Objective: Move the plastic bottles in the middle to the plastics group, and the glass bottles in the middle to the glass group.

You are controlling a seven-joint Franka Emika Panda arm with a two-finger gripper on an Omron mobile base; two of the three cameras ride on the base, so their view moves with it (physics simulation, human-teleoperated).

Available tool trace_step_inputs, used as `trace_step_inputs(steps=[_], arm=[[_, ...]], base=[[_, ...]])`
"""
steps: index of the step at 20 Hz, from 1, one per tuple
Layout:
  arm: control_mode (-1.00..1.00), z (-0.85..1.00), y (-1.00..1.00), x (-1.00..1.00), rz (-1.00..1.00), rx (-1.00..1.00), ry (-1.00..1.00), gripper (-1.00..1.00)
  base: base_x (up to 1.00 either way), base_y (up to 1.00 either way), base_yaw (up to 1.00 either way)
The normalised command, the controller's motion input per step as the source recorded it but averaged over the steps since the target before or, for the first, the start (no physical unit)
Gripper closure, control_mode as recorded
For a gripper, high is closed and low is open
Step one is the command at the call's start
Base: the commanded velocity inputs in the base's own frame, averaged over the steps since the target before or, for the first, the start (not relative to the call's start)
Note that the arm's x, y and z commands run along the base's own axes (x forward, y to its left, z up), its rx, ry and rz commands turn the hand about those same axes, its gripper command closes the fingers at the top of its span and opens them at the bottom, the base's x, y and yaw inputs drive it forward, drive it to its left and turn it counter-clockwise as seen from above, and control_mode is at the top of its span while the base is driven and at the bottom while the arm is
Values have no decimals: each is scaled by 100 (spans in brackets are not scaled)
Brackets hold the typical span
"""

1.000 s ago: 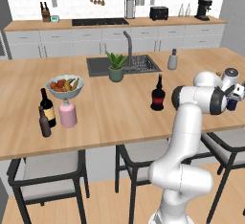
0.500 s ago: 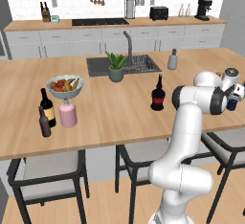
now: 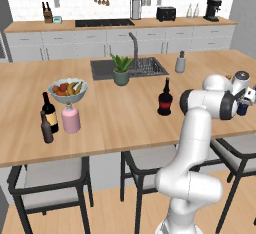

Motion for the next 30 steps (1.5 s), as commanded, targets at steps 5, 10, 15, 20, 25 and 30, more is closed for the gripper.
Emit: trace_step_inputs(steps=[5,10,15,20,25,30], arm=[[-100,55,13,-17,0,0,-15,-100],[-100,81,38,-32,0,0,-22,-100],[-100,50,51,-22,1,0,-7,-100],[-100,27,59,-34,14,0,4,-100],[-100,17,99,-33,42,0,17,-100],[-100,18,100,-13,45,0,18,-100]], base=[[0,0,0],[0,0,0],[0,0,0],[0,0,0],[0,0,0],[0,0,0]])
